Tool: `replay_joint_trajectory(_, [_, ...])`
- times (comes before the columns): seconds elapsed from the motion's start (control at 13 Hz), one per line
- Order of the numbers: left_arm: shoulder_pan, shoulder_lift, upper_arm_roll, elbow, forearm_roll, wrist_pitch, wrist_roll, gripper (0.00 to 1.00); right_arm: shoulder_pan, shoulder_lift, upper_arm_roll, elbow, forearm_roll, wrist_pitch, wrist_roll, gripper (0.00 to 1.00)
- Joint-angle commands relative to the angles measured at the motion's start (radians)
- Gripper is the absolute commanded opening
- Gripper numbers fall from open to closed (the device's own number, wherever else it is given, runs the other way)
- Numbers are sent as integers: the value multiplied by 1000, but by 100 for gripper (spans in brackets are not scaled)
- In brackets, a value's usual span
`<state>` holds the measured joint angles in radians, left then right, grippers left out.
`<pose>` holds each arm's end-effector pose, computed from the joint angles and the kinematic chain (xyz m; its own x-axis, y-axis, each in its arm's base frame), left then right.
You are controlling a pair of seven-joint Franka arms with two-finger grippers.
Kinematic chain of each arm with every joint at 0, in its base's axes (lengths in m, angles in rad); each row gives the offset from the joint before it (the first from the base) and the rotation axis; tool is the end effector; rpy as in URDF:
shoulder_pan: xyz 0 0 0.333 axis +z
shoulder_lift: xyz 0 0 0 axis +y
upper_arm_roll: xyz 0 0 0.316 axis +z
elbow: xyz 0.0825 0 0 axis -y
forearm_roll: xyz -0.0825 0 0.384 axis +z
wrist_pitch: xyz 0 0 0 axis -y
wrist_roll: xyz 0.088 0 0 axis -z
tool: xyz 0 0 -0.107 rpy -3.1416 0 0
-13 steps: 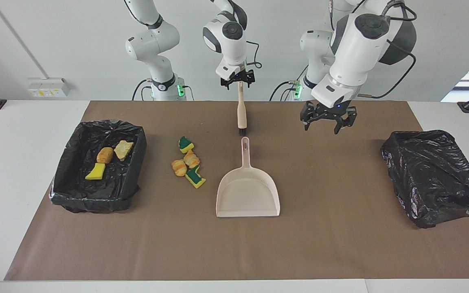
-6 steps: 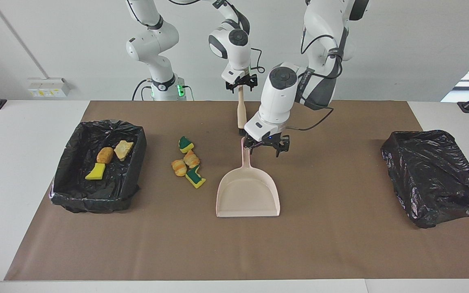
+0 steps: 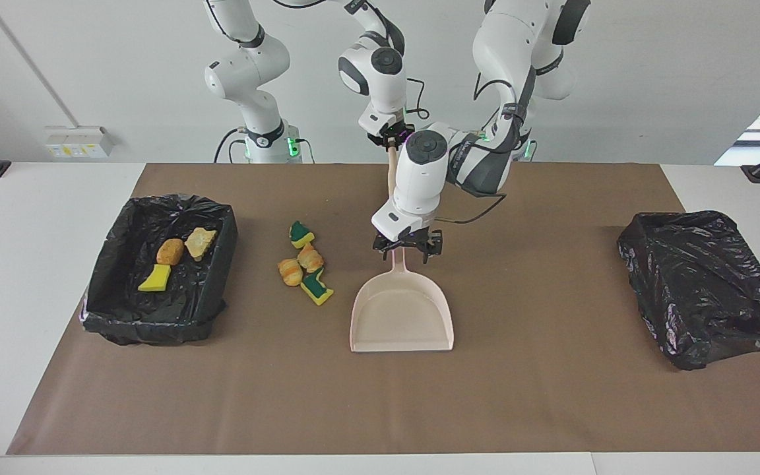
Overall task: Sweep and dump trash in bin
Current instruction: 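Grasp the dustpan with the left gripper while the right gripper grasps the brush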
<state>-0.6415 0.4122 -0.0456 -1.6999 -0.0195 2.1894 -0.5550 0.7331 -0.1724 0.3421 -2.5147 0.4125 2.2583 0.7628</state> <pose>0.5193 -0.4230 0.3627 0.9923 -0.1148 0.0473 -0.1180 -0.9905 0.0705 0.2017 0.3914 0.3325 0.9690 0.0373 -0.2442 0.0165 -0.9961 -0.0867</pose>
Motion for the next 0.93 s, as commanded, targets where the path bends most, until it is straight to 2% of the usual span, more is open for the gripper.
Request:
replay_joint_trajectory(0.0, [-21, 10, 16, -17, 15, 38, -39, 95, -55, -5, -5, 77, -11, -112, 24, 0])
replay_joint_trajectory(0.08, [-21, 10, 16, -17, 15, 39, -39, 82, -93, -39, -5, 105, -44, -185, 27, 0])
replay_joint_trajectory(0.15, [-21, 10, 16, -17, 15, 35, -39, 62, -138, -82, -6, 111, -76, -239, 24, 0])
replay_joint_trajectory(0.23, [-20, 10, 16, -17, 15, 33, -37, 38, -188, -129, -8, 114, -96, -294, 10, 0])
replay_joint_trajectory(0.39, [-11, 7, 18, -12, 16, 36, -26, 17, -286, -159, -8, 166, -148, -409, -77, 0])
replay_joint_trajectory(0.46, [-6, 2, 18, -12, 16, 32, -23, 3, -334, -159, -6, 191, -185, -461, -103, 0])
replay_joint_trajectory(0.69, [31, -23, 26, -4, 18, 10, 47, 1, -454, -148, -5, 209, -366, -484, -225, 0])
replay_joint_trajectory(0.85, [89, -45, 26, 12, 16, -51, 246, 1, -571, -115, -5, 209, -470, -473, -349, 0])
